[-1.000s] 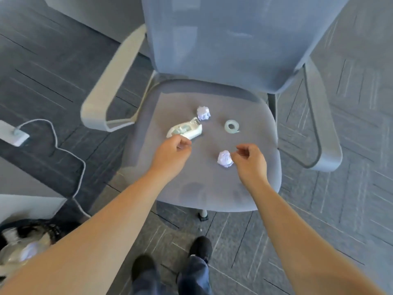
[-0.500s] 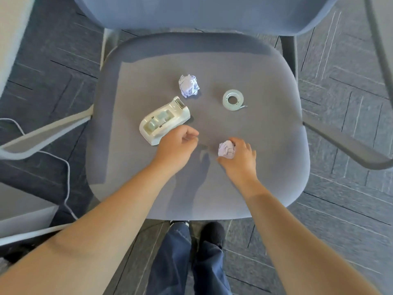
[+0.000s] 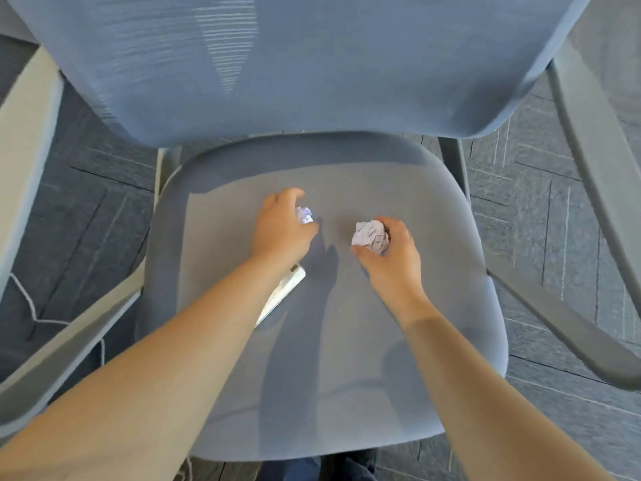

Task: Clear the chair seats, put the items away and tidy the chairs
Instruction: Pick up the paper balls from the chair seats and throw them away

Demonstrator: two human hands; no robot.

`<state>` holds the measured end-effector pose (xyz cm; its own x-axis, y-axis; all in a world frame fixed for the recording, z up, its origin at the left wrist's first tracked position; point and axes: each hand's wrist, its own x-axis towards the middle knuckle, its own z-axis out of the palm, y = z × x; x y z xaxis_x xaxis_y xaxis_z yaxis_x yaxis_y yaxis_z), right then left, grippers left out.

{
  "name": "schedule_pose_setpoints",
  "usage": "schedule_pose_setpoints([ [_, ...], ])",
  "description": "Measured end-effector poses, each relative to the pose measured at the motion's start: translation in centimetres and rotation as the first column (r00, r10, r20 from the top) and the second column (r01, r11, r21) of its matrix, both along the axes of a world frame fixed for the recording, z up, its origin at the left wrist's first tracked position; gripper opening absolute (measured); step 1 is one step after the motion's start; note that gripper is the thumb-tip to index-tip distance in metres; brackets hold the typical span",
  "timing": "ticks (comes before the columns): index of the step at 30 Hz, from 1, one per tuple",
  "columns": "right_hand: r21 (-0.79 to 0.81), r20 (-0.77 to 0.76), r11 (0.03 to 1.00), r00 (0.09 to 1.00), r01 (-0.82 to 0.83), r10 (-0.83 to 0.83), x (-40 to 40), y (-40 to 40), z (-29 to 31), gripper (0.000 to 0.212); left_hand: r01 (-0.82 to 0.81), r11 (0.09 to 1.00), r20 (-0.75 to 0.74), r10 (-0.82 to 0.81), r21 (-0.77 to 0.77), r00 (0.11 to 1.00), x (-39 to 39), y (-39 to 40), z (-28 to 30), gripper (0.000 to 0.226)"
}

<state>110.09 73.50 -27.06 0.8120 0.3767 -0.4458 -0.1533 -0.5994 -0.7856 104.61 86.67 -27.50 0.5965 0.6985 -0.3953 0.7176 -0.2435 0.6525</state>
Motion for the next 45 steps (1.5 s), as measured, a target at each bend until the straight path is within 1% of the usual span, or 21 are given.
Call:
schedule_pose_setpoints([
  [2, 0.024, -0.011, 0.999, 1.0, 0.026, -0.025, 0.8, 0.3, -0.4, 0.031, 0.081, 0.997, -0.137, -0.082, -0.011, 0.987, 1.1, 0.9, -1.6, 0.06],
  [4, 0.033, -0.041, 0.998, 0.998, 0.057, -0.055, 1.4, 0.2, -1.0, 0.03, 0.145, 0.989, -0.254, -0.148, -0.029, 0.956, 1.6, 1.2, -3.3, 0.064],
  [6, 0.013, -0.048, 0.998, 0.997, 0.063, -0.062, 1.7, -0.1, -1.5, 0.035, 0.207, 0.978, -0.326, -0.203, -0.022, 0.923, 1.8, 1.2, -4.4, 0.06],
  [8, 0.006, -0.036, 0.998, 0.997, 0.063, -0.062, 2.0, -0.2, -1.8, 0.036, 0.205, 0.979, -0.33, -0.189, 0.013, 0.925, 2.0, 1.3, -4.7, 0.048],
  [10, 0.02, -0.024, 0.998, 0.998, 0.064, -0.064, 2.1, -0.2, -1.7, 0.035, 0.153, 0.988, -0.264, -0.141, 0.025, 0.954, 2.3, 1.7, -4.2, 0.038],
  [13, 0.042, -0.009, 0.998, 0.999, 0.044, -0.044, 1.9, 0.4, -0.5, 0.035, 0.083, 0.996, -0.099, -0.087, -0.042, 0.991, 2.0, 2.4, -2.4, 0.039],
  [16, 0.048, 0.029, 0.999, 1.0, -0.002, 0.001, 1.7, 1.7, 1.9, 0.041, 0.004, 0.997, 0.041, -0.001, -0.081, 0.999, 0.7, 3.0, 1.2, 0.038],
  [18, 0.067, 0.05, 0.997, 0.998, -0.028, 0.024, 1.4, 2.7, 4.1, 0.04, -0.031, 0.996, 0.123, 0.041, -0.081, 0.992, -0.6, 3.3, 4.3, 0.039],
  [21, 0.108, 0.087, 0.991, 0.994, -0.073, 0.064, 0.7, 4.2, 8.1, 0.041, -0.085, 0.994, 0.203, 0.099, -0.074, 0.974, -3.4, 3.4, 8.9, 0.042],
  [24, 0.161, 0.128, 0.974, 0.982, -0.162, 0.142, -0.8, 5.1, 12.5, 0.041, -0.166, 0.982, 0.278, 0.184, -0.088, 0.943, -6.9, 3.0, 13.1, 0.04],
  [27, 0.206, 0.16, 0.941, 0.958, -0.269, 0.239, -3.2, 5.4, 16.7, 0.036, -0.252, 0.963, 0.327, 0.271, -0.099, 0.905, -10.8, 1.6, 16.9, 0.033],
  [29, 0.228, 0.188, 0.909, 0.932, -0.348, 0.309, -5.2, 5.4, 19.0, 0.039, -0.327, 0.941, 0.37, 0.336, -0.091, 0.866, -13.9, 0.3, 19.3, 0.025],
  [32, 0.266, 0.217, 0.843, 0.882, -0.467, 0.419, -9.2, 5.1, 22.0, 0.042, -0.468, 0.88, 0.409, 0.456, -0.076, 0.791, -19.5, -1.9, 22.0, 0.025],
  [34, 0.282, 0.232, 0.784, 0.832, -0.553, 0.504, -12.5, 4.7, 23.5, 0.044, -0.552, 0.832, 0.419, 0.521, -0.057, 0.744, -23.8, -3.7, 23.6, 0.021],
  [37, 0.288, 0.243, 0.685, 0.743, -0.67, 0.624, -18.2, 4.0, 24.7, 0.046, -0.687, 0.723, 0.422, 0.647, -0.074, 0.635, -30.5, -6.5, 24.8, 0.023],
  [39, 0.281, 0.238, 0.61, 0.67, -0.741, 0.703, -22.2, 3.7, 25.0, 0.041, -0.749, 0.653, 0.404, 0.719, -0.114, 0.565, -34.9, -8.6, 25.4, 0.025],
  [40, 0.277, 0.236, 0.569, 0.628, -0.775, 0.741, -24.2, 3.6, 25.1, 0.038, -0.77, 0.625, 0.403, 0.743, -0.132, 0.534, -37.1, -9.6, 25.6, 0.03],
  [41, 0.276, 0.235, 0.524, 0.585, -0.806, 0.776, -26.2, 3.5, 25.2, 0.037, -0.799, 0.584, 0.398, 0.773, -0.144, 0.493, -39.3, -10.6, 25.9, 0.031],
  [43, 0.29, 0.229, 0.439, 0.507, -0.85, 0.831, -30.2, 3.5, 25.2, 0.034, -0.866, 0.473, 0.379, 0.84, -0.163, 0.387, -43.5, -12.6, 25.9, 0.016],
  [45, 0.299, 0.202, 0.361, 0.428, -0.883, 0.881, -34.3, 3.4, 24.8, 0.033, -0.916, 0.378, 0.389, 0.87, -0.132, 0.303, -47.5, -14.7, 26.0, 0.022],
])
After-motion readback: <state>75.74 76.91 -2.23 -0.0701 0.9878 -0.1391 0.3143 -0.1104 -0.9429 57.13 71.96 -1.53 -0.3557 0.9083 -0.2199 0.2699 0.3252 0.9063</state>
